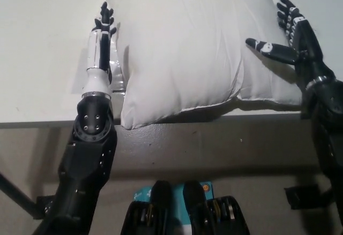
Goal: The robot uses both hands to lift the pillow and then drops it on the table
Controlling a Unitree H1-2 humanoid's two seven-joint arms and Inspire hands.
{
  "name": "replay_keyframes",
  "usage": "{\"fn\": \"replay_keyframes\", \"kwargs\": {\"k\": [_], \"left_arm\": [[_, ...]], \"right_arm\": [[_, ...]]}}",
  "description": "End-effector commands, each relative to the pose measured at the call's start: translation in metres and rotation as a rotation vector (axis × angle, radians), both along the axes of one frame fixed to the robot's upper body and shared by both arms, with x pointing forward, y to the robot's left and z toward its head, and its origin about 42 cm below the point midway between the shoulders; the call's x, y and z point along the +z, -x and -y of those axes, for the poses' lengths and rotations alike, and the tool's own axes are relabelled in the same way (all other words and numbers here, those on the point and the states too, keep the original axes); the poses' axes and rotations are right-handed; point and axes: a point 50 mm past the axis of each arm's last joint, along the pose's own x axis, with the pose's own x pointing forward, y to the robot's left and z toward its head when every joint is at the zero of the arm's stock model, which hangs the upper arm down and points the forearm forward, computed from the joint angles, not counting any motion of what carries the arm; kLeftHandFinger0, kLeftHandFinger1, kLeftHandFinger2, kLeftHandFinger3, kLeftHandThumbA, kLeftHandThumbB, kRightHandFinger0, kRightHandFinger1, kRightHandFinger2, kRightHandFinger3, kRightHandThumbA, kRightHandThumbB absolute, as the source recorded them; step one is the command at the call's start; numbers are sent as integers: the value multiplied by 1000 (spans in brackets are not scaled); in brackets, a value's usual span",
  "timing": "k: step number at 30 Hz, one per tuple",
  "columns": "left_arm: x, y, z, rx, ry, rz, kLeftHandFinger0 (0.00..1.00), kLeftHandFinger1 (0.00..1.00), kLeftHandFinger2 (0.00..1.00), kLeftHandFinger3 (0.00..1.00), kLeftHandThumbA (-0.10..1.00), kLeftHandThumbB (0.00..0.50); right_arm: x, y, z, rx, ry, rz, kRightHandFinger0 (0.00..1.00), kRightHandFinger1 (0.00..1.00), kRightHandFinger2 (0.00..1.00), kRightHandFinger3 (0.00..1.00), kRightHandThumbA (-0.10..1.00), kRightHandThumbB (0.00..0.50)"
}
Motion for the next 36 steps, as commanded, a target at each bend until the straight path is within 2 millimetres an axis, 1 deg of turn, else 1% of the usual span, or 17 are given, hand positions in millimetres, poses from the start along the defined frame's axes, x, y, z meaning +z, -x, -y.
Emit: {"fn": "replay_keyframes", "kwargs": {"k": [1, 3, 4, 6, 7, 8, 10, 15, 17, 20, 23, 24, 27, 28, 31, 34, 36], "left_arm": [[98, 48, 5, -84, -107, 303, 1000, 1000, 1000, 1000, 1000, 226], [113, 79, -6, -89, -99, 346, 1000, 1000, 1000, 1000, 1000, 267], [113, 85, -9, -90, -98, 347, 1000, 1000, 1000, 1000, 1000, 282], [108, 104, -18, -94, -115, 352, 1000, 1000, 1000, 1000, 1000, 268], [97, 124, -28, -99, -122, 335, 1000, 1000, 1000, 1000, 1000, 252], [92, 131, -30, -96, -120, 328, 1000, 1000, 1000, 1000, 1000, 234], [58, 164, -43, -78, -128, 308, 1000, 1000, 1000, 1000, 1000, 232], [4, 213, -54, -64, -142, 221, 1000, 1000, 1000, 1000, 1000, 211], [-23, 235, -56, -53, -162, 159, 1000, 1000, 1000, 1000, 1000, 219], [-36, 246, -57, -46, -175, 131, 1000, 1000, 1000, 1000, 1000, 209], [-94, 273, -66, -60, -149, 6, 1000, 1000, 1000, 1000, 1000, 266], [-106, 276, -67, -61, -133, -17, 1000, 1000, 1000, 1000, 1000, 241], [-152, 292, -68, -39, -96, -110, 1000, 1000, 1000, 1000, 1000, 240], [-161, 298, -65, -43, -88, -142, 1000, 1000, 1000, 1000, 1000, 233], [-185, 304, -57, -36, -65, -228, 1000, 1000, 1000, 1000, 1000, 157], [-199, 311, -53, 0, -15, -278, 1000, 1000, 1000, 1000, 1000, 140], [-203, 307, -53, 8, -11, -290, 1000, 1000, 1000, 1000, 1000, 149]], "right_arm": [[97, 82, 43, -57, 283, 446, 1000, 1000, 1000, 1000, 1000, 276], [94, 119, 65, -90, 326, 495, 1000, 1000, 1000, 1000, 1000, 315], [92, 125, 68, -91, 333, 501, 1000, 1000, 1000, 1000, 1000, 344], [85, 145, 77, -80, 344, 510, 1000, 1000, 1000, 1000, 1000, 315], [77, 167, 83, -78, 357, 505, 1000, 1000, 1000, 1000, 1000, 330], [73, 174, 85, -78, 361, 500, 1000, 1000, 1000, 1000, 1000, 337], [47, 208, 91, -82, 366, 460, 1000, 1000, 1000, 1000, 1000, 360], [-12, 257, 97, -85, 393, 347, 1000, 1000, 1000, 1000, 1000, 294], [-50, 275, 97, -87, 390, 246, 1000, 1000, 1000, 1000, 1000, 311], [-68, 283, 96, -88, 372, 197, 1000, 1000, 1000, 1000, 1000, 304], [-133, 294, 91, -66, 276, 36, 1000, 1000, 1000, 1000, 1000, 296], [-148, 297, 90, -61, 267, -3, 1000, 1000, 1000, 1000, 1000, 275], [-200, 310, 81, -56, 237, -134, 1000, 1000, 1000, 1000, 1000, 257], [-211, 319, 80, -50, 212, -164, 1000, 1000, 1000, 1000, 1000, 217], [-232, 337, 81, -84, 207, -244, 1000, 1000, 1000, 1000, 1000, 207], [-248, 344, 84, -89, 244, -307, 1000, 1000, 1000, 1000, 1000, 150], [-250, 338, 85, -91, 221, -308, 1000, 1000, 1000, 1000, 1000, 148]]}}
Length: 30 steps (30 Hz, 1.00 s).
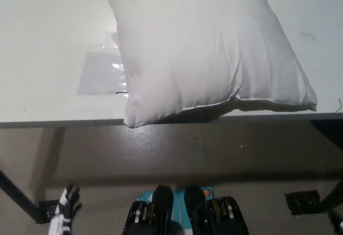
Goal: The robot uses both hands to lift the pillow and then drops it on the table
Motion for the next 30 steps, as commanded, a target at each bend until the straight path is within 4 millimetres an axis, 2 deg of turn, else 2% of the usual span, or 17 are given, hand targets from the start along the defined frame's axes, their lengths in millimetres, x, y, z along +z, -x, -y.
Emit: {"fn": "replay_keyframes", "kwargs": {"k": [1, 6, 9, 11, 12, 14, 15, 19, 24, 26, 30], "left_arm": [[-10, 2, 13, -26, 39, 103, 1000, 1000, 1000, 1000, 1000, 148], [-9, -17, 6, 1, 27, 119, 1000, 1000, 1000, 1000, 1000, 137], [-7, -20, 0, 2, 7, 123, 1000, 1000, 1000, 1000, 1000, 139], [-10, -21, -5, 23, -3, 116, 1000, 1000, 1000, 1000, 1000, 165], [-12, -22, -11, 29, 10, 104, 1000, 1000, 1000, 1000, 1000, 139], [-12, -23, -12, 32, 11, 104, 1000, 1000, 1000, 1000, 1000, 137], [-11, -23, -14, 35, 8, 111, 1000, 1000, 1000, 1000, 1000, 127], [-10, -24, -17, 44, 5, 114, 1000, 1000, 1000, 1000, 1000, 98], [-12, -25, -19, 50, -10, 107, 1000, 1000, 1000, 1000, 1000, 147], [-10, -26, -18, 45, -22, 112, 1000, 1000, 1000, 1000, 1000, 139], [-10, -30, -20, 45, -43, 111, 1000, 1000, 1000, 1000, 1000, 159]], "right_arm": [[-6, 3, 1, 45, 20, 141, 1000, 1000, 1000, 1000, 1000, 146], [-7, -6, 7, 15, 25, 150, 1000, 1000, 1000, 1000, 1000, 183], [-7, -8, 6, 8, 8, 154, 1000, 1000, 1000, 1000, 1000, 182], [-8, -10, 6, 15, 10, 152, 1000, 1000, 1000, 1000, 1000, 172], [-8, -12, 6, 19, 10, 151, 1000, 1000, 1000, 1000, 1000, 190], [-8, -14, 6, 21, 9, 153, 1000, 1000, 1000, 1000, 1000, 192], [-7, -14, 5, 31, 38, 154, 1000, 1000, 1000, 1000, 1000, 177], [-8, -15, 4, 32, 11, 149, 1000, 1000, 1000, 1000, 1000, 166], [-7, -17, 5, 38, 3, 152, 1000, 1000, 1000, 1000, 1000, 170], [-7, -17, 4, 41, 3, 152, 1000, 1000, 1000, 1000, 1000, 178], [-10, -22, 1, 36, -2, 152, 1000, 1000, 1000, 1000, 1000, 176]]}}
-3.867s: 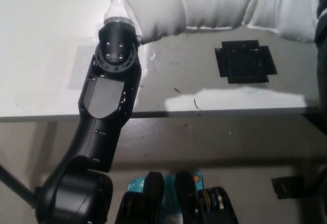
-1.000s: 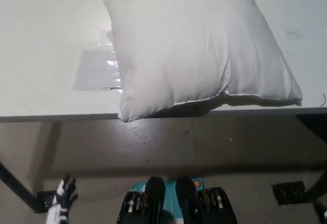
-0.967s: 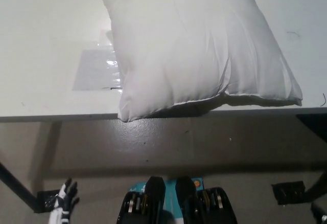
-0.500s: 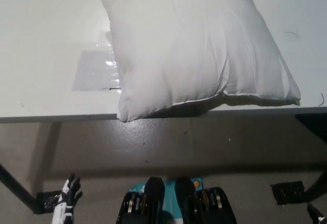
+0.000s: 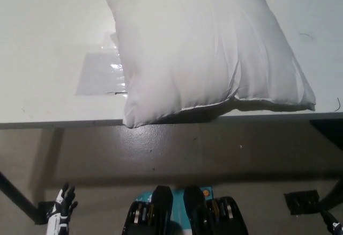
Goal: The robot uses both hands to lift the pillow and then drops it on the table
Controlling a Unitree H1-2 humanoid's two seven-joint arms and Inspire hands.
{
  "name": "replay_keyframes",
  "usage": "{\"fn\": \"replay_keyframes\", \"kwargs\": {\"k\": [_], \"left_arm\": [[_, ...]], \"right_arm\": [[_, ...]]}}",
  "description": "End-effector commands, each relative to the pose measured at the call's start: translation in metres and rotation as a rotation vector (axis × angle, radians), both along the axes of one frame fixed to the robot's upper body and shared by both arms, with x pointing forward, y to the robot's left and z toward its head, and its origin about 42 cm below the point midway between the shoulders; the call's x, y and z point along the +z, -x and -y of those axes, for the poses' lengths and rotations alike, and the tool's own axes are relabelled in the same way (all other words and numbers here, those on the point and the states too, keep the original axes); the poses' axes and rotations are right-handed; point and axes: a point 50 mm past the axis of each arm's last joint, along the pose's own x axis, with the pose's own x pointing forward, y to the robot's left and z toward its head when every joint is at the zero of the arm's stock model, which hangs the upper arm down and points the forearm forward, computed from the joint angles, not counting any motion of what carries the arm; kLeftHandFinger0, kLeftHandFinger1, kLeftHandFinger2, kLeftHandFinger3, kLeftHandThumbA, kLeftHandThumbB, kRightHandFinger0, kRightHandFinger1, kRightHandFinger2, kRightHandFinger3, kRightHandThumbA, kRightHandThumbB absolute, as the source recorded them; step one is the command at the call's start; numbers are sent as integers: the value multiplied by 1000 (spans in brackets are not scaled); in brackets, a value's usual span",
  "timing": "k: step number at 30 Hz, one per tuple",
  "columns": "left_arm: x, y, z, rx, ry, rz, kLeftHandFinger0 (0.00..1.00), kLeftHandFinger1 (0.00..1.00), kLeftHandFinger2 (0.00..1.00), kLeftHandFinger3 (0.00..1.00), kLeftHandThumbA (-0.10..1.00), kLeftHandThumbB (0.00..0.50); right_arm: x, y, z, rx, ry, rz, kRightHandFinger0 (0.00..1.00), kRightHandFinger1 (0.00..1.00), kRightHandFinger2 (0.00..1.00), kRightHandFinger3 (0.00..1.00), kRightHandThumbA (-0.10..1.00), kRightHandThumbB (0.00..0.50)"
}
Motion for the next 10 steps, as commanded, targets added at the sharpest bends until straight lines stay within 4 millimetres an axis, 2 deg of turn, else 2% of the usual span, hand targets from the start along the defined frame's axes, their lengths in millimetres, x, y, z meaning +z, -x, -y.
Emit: {"fn": "replay_keyframes", "kwargs": {"k": [1, 4, 5, 10], "left_arm": [[8, -10, -4, 1, -37, 63, 1000, 1000, 1000, 1000, 1000, 144], [7, -9, -4, 17, -42, 63, 1000, 1000, 1000, 1000, 1000, 118], [7, -10, -5, 18, -38, 60, 1000, 1000, 1000, 1000, 1000, 137], [7, -12, -9, 7, -41, 58, 1000, 1000, 1000, 1000, 1000, 162]], "right_arm": [[7, -11, 2, 19, -18, 71, 1000, 1000, 1000, 1000, 1000, 161], [8, -16, 3, 20, -13, 79, 1000, 1000, 1000, 1000, 1000, 156], [8, -18, 3, 21, -10, 79, 1000, 1000, 1000, 1000, 1000, 156], [9, -22, 0, 26, 4, 85, 1000, 1000, 1000, 1000, 1000, 169]]}}
